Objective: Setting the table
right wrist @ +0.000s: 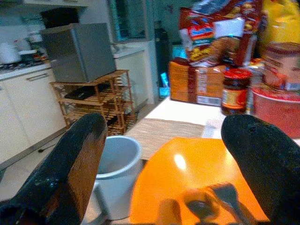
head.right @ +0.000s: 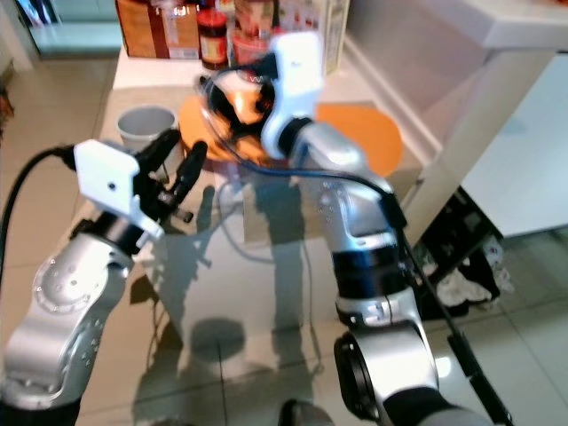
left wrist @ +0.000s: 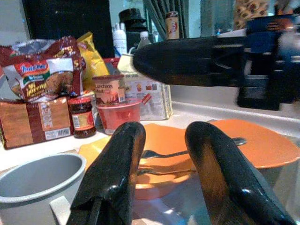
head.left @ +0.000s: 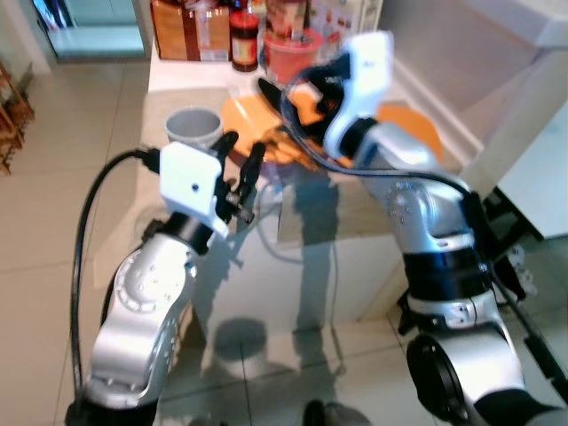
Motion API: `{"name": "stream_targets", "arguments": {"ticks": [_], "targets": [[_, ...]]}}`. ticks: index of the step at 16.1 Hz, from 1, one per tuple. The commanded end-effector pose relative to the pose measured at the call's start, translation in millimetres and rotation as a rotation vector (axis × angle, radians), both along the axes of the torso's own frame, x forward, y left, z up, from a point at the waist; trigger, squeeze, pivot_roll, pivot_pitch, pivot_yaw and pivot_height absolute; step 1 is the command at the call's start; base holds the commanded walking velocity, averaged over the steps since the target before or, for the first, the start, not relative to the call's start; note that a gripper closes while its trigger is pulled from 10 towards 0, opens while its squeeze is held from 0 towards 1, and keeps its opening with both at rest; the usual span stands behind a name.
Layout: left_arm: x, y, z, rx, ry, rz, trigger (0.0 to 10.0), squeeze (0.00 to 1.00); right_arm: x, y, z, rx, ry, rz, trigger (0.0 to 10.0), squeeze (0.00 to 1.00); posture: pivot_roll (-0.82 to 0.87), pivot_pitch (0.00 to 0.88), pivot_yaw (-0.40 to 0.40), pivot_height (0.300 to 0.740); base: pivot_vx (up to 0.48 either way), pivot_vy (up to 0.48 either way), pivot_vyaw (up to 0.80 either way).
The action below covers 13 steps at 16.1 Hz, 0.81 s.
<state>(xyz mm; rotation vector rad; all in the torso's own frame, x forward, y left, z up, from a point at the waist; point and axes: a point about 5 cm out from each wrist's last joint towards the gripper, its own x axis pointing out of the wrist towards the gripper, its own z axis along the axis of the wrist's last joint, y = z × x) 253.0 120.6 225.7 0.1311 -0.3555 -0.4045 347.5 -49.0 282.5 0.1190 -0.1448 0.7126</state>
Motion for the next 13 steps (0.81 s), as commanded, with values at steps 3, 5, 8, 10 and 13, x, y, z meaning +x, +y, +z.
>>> {"name": "stream_targets", "arguments": {"ticks": [3,5,8,10,13], "targets": [[-18.5,5.8,4.2,0.02,0.019,0.001,10.0,0.0,12.0,-24.1,29.7,-0.111,-0.032,-0.151,10.0,0.0,-0.11,0.227,-0.043,0.74,0.0,0.0,0.0],[-29.3,11.8,2.5,0.026,0.041,0.028,10.0,0.0,19.8,-33.2,35.6,-0.16,-0.029,-0.193,10.0,0.0,-0.1,0.266,-0.052,0.74,0.0,0.0,0.0],[-34.8,16.7,4.7,0.023,0.053,0.066,10.0,0.0,36.3,-37.5,38.7,-0.225,0.017,-0.24,10.0,0.0,-0.09,0.284,-0.061,0.74,0.0,0.0,0.0],[-37.8,15.6,9.6,0.021,0.05,0.074,10.0,0.0,43.3,-26.0,49.0,-0.288,0.03,-0.194,10.0,0.0,-0.07,0.29,-0.066,0.74,0.0,0.0,0.0],[-41.8,11.1,18.9,0.02,0.023,0.066,10.0,0.0,46.6,-9.2,75.2,-0.285,0.001,-0.109,10.0,0.0,-0.06,0.278,-0.071,0.74,0.0,0.0,0.0]]}}
